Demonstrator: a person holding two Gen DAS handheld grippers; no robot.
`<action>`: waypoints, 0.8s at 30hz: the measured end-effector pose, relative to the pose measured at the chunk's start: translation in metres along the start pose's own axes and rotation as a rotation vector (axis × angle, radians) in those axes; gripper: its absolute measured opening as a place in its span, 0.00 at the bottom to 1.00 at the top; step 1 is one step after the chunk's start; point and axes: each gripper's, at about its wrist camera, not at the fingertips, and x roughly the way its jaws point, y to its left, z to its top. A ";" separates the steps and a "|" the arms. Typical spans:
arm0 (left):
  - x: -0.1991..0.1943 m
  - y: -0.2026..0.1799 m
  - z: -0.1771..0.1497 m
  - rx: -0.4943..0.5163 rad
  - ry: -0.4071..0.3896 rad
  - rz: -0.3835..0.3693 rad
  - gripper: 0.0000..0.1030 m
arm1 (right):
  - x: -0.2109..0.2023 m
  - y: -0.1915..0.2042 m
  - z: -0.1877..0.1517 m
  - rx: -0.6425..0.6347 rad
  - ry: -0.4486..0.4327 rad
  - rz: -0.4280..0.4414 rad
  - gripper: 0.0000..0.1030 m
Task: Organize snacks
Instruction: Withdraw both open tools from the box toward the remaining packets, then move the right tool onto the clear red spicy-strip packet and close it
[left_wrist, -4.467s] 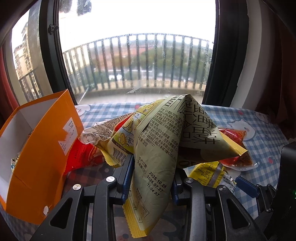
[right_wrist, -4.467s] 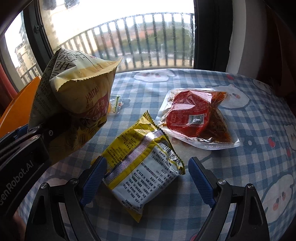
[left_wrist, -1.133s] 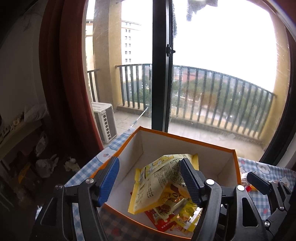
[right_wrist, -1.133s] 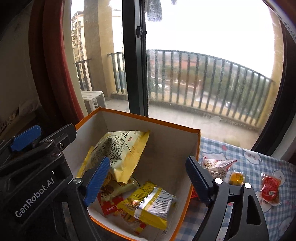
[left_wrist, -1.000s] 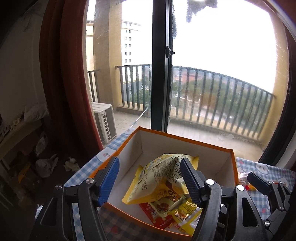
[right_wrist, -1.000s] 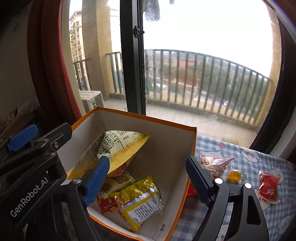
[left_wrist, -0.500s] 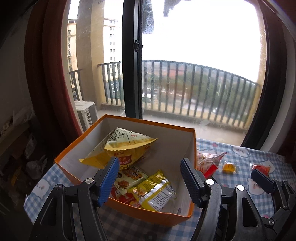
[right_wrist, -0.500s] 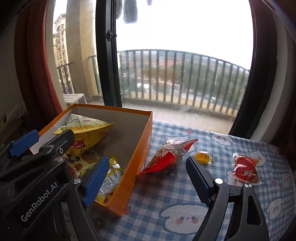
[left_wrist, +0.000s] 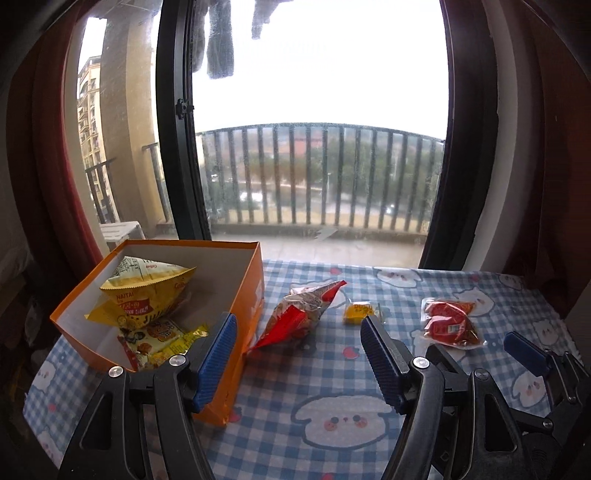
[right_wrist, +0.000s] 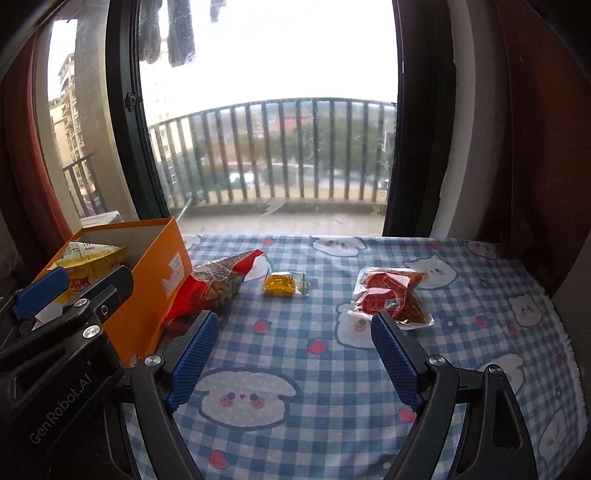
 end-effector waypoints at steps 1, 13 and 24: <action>0.000 -0.007 -0.002 0.004 0.004 -0.003 0.70 | 0.001 -0.008 -0.002 0.005 0.003 -0.008 0.84; 0.023 -0.067 -0.001 0.071 0.044 -0.024 0.70 | 0.020 -0.071 -0.008 0.068 0.042 -0.054 0.84; 0.081 -0.081 0.015 0.093 0.105 -0.023 0.70 | 0.070 -0.087 0.008 0.073 0.089 -0.059 0.84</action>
